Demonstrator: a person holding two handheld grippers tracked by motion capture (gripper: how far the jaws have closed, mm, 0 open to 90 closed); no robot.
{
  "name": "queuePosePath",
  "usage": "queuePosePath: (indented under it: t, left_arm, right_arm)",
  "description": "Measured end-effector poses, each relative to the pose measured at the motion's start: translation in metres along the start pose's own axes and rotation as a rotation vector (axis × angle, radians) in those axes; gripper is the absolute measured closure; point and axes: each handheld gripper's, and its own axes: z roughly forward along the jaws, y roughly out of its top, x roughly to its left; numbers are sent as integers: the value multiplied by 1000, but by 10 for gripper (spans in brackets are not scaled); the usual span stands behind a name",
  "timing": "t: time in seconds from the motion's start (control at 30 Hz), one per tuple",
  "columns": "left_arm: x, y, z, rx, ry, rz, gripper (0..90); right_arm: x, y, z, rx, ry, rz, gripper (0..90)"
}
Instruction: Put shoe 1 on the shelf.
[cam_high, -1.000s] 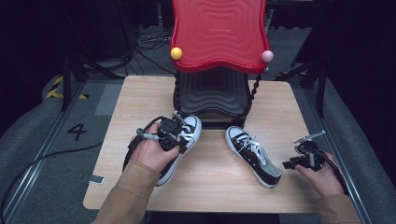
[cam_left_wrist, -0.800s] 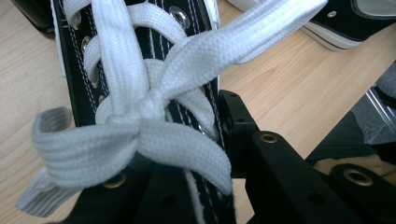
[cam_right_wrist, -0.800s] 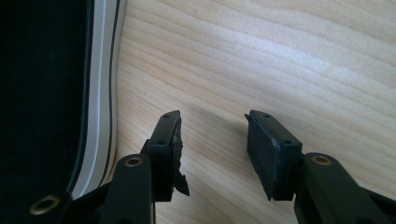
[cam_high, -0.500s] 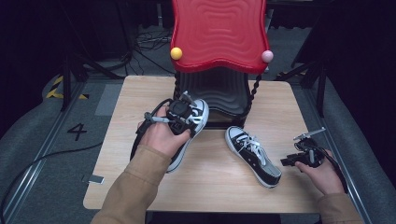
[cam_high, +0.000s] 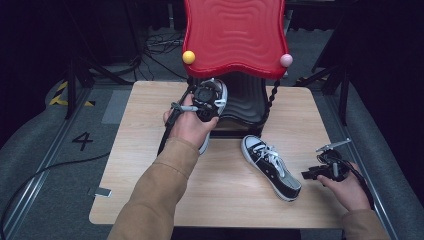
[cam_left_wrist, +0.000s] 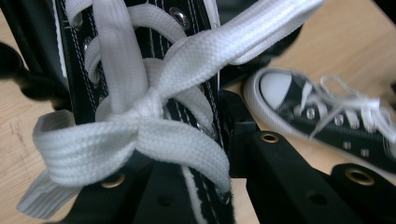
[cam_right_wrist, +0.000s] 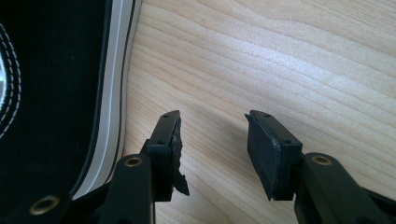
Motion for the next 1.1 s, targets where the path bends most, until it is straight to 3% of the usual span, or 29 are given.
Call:
queuePosePath:
  t: [0.17, 0.23, 0.27, 0.4, 0.5, 0.57, 0.63, 0.67, 0.7, 0.73, 0.77, 0.8, 0.83, 0.87, 0.9, 0.93, 0.97, 1.0, 1.03, 1.1]
  left_arm:
    - [1, 8, 13, -33, 45, -39, 842]
    - [-3, 10, 18, -48, 69, -102, 842]
    - [0, 11, 20, -39, 59, -42, 842]
    - [-5, 16, 29, -33, 100, -1, 842]
    - [-8, 20, 33, -35, 117, -26, 842]
    - [-9, 22, 35, -53, 153, -35, 842]
    - [-8, 23, 39, -70, 173, -9, 845]
    - [-10, 23, 46, -89, 185, -60, 845]
    - [-10, 23, 46, -89, 185, -60, 845]
    - [-3, 25, 46, -72, 156, 19, 845]
    - [-5, 24, 49, -77, 162, -30, 845]
    - [-4, 24, 51, -68, 163, -25, 845]
    - [-12, 23, 55, -89, 184, -133, 845]
    - [13, 31, 51, -9, 136, 228, 846]
    - [11, 31, 53, -14, 119, 204, 846]
    - [-12, 24, 60, -96, 195, -136, 846]
    - [-4, 27, 59, -79, 172, -26, 846]
    - [16, 36, 55, -18, 127, 276, 846]
    - [-2, 30, 61, -93, 166, -23, 846]
    - [-2, 34, 64, -84, 190, -17, 845]
  right_arm:
    - [1, -2, -1, 1, -6, -1, 556]
    - [1, -3, -1, -3, -8, 1, 556]
    - [1, -3, -1, -4, -8, 1, 556]
    - [0, -7, -2, -4, -12, 2, 556]
    - [1, -10, -3, 0, -17, 3, 556]
    - [2, -12, -3, 1, -19, 3, 556]
    - [2, -15, -4, 2, -27, 3, 556]
    - [1, -17, -5, -2, -33, 4, 556]
    - [1, -17, -5, -2, -33, 4, 556]
    - [1, -19, -7, -1, -35, 11, 556]
    - [0, -20, -7, -3, -37, 11, 556]
    - [0, -21, -8, -3, -39, 14, 555]
    - [-1, -22, -8, -2, -42, 14, 554]
    - [-1, -22, -8, -2, -42, 18, 553]
    - [-2, -23, -8, 2, -41, 18, 551]
    - [-2, -23, -8, 2, -41, 18, 551]
    - [-2, -24, -7, 3, -43, 18, 550]
    - [-1, -24, -7, 3, -44, 18, 549]
    - [-1, -24, -7, 4, -43, 16, 548]
    - [-1, -25, -6, 7, -43, 11, 545]
